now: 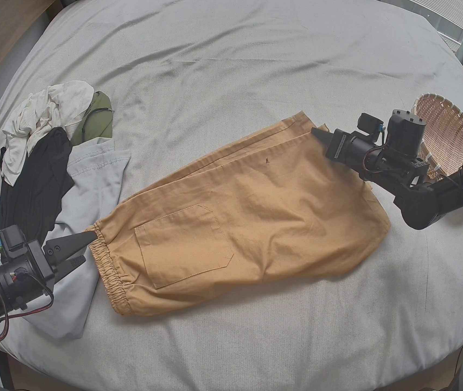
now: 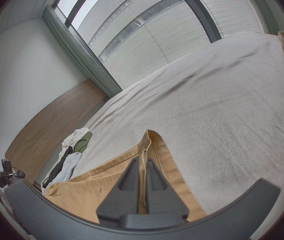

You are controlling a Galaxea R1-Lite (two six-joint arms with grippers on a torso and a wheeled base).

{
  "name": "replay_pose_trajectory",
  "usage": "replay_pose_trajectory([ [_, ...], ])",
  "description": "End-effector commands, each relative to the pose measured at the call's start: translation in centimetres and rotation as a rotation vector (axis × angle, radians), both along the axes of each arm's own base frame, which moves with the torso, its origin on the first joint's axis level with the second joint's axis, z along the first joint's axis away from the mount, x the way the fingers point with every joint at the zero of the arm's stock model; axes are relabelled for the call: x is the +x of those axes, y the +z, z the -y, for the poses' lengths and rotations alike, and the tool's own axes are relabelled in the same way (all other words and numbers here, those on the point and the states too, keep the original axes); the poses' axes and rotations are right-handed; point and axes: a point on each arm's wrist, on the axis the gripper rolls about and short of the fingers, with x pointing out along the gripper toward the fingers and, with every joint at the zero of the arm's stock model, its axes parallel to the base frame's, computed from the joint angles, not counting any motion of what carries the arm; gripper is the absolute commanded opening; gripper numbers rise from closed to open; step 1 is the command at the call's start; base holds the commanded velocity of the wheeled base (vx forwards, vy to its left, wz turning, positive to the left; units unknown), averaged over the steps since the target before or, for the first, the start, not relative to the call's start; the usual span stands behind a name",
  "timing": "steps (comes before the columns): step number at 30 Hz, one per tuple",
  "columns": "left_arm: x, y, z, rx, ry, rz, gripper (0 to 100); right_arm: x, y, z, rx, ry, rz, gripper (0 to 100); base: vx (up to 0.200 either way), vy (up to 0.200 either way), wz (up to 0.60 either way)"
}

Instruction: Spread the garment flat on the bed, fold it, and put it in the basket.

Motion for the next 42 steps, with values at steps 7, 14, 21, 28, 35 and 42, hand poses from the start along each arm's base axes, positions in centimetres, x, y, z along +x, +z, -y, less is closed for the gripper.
replay_pose_trajectory([
  [7, 0.0, 0.0, 0.0, 0.0, 0.001, 0.0, 100, 0.0, 1.9, -0.3, 0.017, 0.007, 0.054, 0, 0.0, 0.0, 0.0],
  [14, -0.2, -0.4, 0.0, 0.002, 0.001, -0.016, 100, 0.6, 2.2, -0.5, 0.014, 0.007, 0.047, 0, 0.0, 0.0, 0.0],
  [21, -0.2, -0.5, 0.0, 0.002, 0.001, -0.021, 100, 0.8, 1.5, -0.6, 0.008, 0.007, 0.028, 0, 0.0, 0.0, 0.0],
  [28, -0.3, -0.5, 0.0, 0.002, 0.002, -0.021, 100, 0.4, 0.5, -0.4, 0.001, 0.002, 0.001, 100, 0.0, 0.0, 0.0],
  [35, -0.3, -0.7, 0.0, 0.004, 0.0, -0.029, 100, -0.5, 0.5, -0.2, -0.003, 0.007, -0.011, 100, 0.0, 0.0, 0.0],
  [42, -0.4, -0.8, 0.0, 0.002, 0.002, -0.033, 100, -1.7, 1.1, -0.5, 0.0, 0.027, -0.009, 100, 0.0, 0.0, 0.0],
])
